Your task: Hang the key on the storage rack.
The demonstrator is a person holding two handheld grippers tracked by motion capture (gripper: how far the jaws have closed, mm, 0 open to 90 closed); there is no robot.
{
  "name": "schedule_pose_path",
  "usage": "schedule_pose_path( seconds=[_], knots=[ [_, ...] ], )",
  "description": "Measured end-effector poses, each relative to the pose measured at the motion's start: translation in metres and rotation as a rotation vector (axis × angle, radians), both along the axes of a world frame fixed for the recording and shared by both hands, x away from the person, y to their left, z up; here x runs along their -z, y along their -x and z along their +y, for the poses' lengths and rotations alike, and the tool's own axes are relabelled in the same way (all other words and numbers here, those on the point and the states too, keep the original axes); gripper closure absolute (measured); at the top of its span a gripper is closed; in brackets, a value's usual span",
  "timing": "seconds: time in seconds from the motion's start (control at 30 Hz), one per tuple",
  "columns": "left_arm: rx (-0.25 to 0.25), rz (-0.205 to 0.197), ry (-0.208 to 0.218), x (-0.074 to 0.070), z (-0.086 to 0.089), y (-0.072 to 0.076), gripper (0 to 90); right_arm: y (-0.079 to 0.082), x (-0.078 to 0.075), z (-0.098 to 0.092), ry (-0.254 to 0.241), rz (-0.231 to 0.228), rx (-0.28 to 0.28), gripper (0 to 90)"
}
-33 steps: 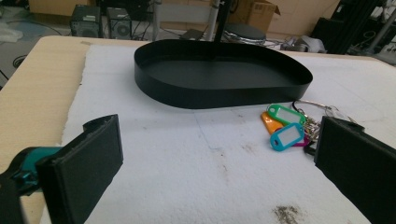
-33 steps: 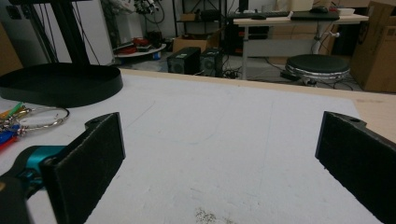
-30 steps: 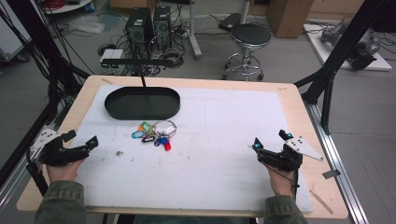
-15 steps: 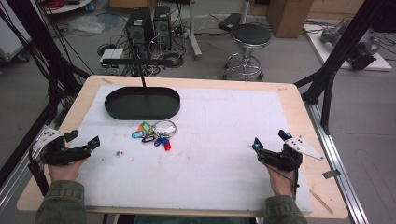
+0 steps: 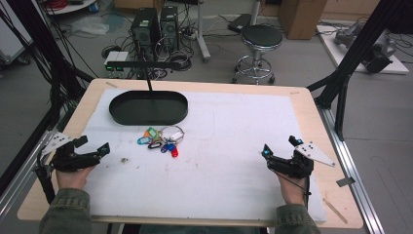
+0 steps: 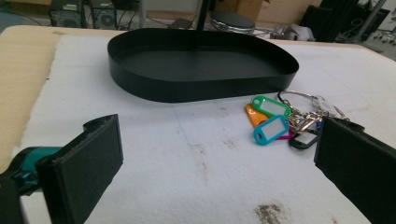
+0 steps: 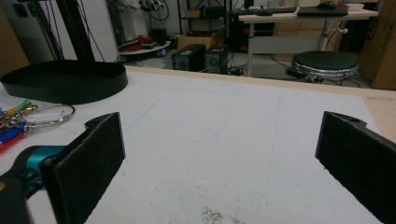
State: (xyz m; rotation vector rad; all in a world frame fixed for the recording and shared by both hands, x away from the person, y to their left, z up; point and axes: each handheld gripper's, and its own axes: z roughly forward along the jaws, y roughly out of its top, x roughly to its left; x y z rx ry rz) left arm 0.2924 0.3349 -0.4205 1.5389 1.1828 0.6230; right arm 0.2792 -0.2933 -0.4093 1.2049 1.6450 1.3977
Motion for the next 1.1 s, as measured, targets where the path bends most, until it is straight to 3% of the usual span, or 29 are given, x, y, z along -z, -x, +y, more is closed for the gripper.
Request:
schedule_pose_path(
  seconds=[0.17,0.87,1.1],
  knots=[
    [0.035,0.029,-0.057,0.0,-0.006,-0.006,1.7,0.0,0.0,-0.001,0.0,-0.01,-0.002,0.3],
    [0.135,0.092,-0.122,-0.014,-0.03,-0.02,1.7,0.0,-0.001,0.0,-0.001,-0.015,-0.003,0.3],
    [0.136,0.123,-0.13,-0.011,-0.032,-0.028,1.7,0.0,-0.001,0.0,0.003,-0.017,0.006,0.3]
  ],
)
